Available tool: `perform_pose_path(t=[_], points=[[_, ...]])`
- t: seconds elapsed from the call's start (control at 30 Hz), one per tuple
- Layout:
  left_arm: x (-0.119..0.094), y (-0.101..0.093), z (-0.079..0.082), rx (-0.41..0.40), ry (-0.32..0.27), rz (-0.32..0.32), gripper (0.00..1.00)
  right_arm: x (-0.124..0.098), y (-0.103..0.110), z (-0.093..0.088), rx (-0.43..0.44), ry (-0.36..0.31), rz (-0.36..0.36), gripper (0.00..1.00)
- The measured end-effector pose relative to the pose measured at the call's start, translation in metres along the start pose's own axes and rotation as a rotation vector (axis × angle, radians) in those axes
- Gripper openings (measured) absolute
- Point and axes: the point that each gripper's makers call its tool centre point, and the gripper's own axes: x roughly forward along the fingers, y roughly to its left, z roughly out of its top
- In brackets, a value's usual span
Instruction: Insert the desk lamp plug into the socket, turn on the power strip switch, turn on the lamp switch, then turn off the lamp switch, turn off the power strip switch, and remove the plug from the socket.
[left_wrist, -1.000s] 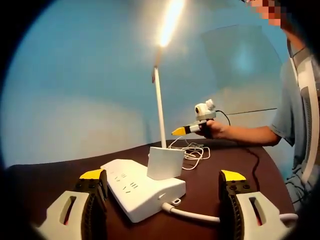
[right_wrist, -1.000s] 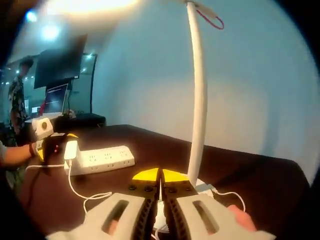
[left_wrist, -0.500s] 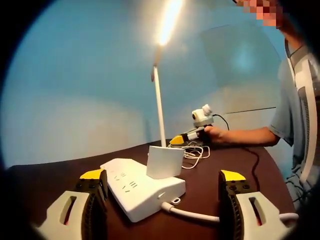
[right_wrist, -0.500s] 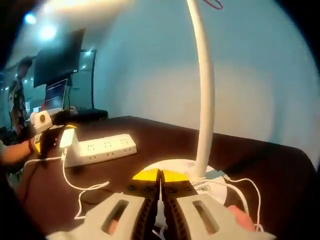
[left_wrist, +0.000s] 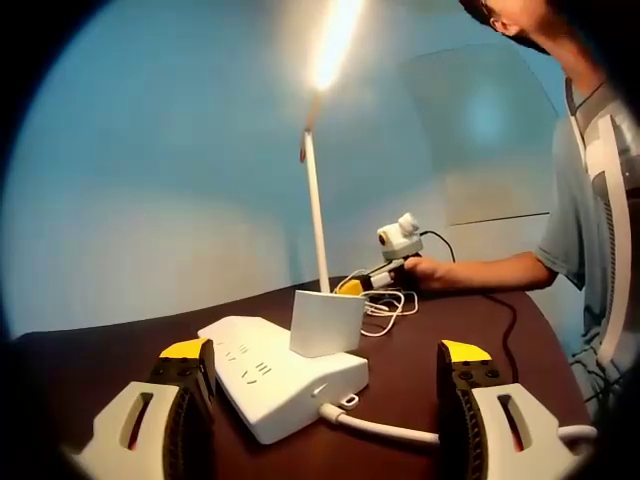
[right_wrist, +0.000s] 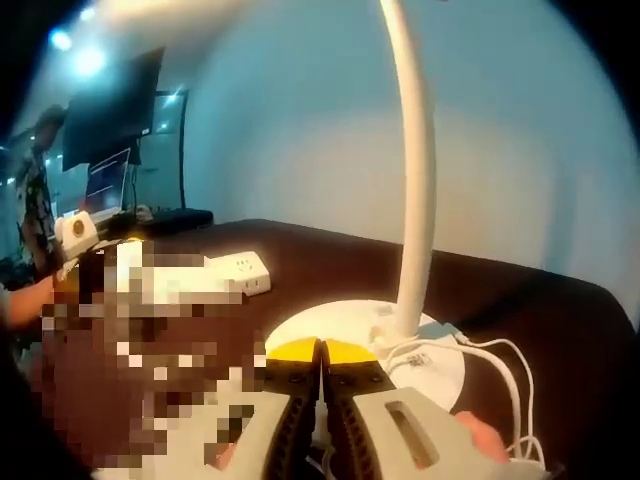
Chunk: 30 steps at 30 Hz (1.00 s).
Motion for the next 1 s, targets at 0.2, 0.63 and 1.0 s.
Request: perform_pose_path(t=[0.2,0.63,1.0], points=[[-0.0001,-0.0008,-0.0002,0.0,0.001,-0.001,0.88,0.0006,0.0,-0.0011,-0.021,0.0,-0.002,0.03],[-0.0004,0.0006,-0.0022,0.002,0.007,0.0,0.88,-0.0029,0.0093,-0.0017,-0.078,-0.003,-0.007,0.02],[-0.0009,0.0016,-0.0018,-0.004,0.005,0.006,0.87,-0.0067,0.0073,0.0042,-0.061,-0.037,-0.018,0.03]])
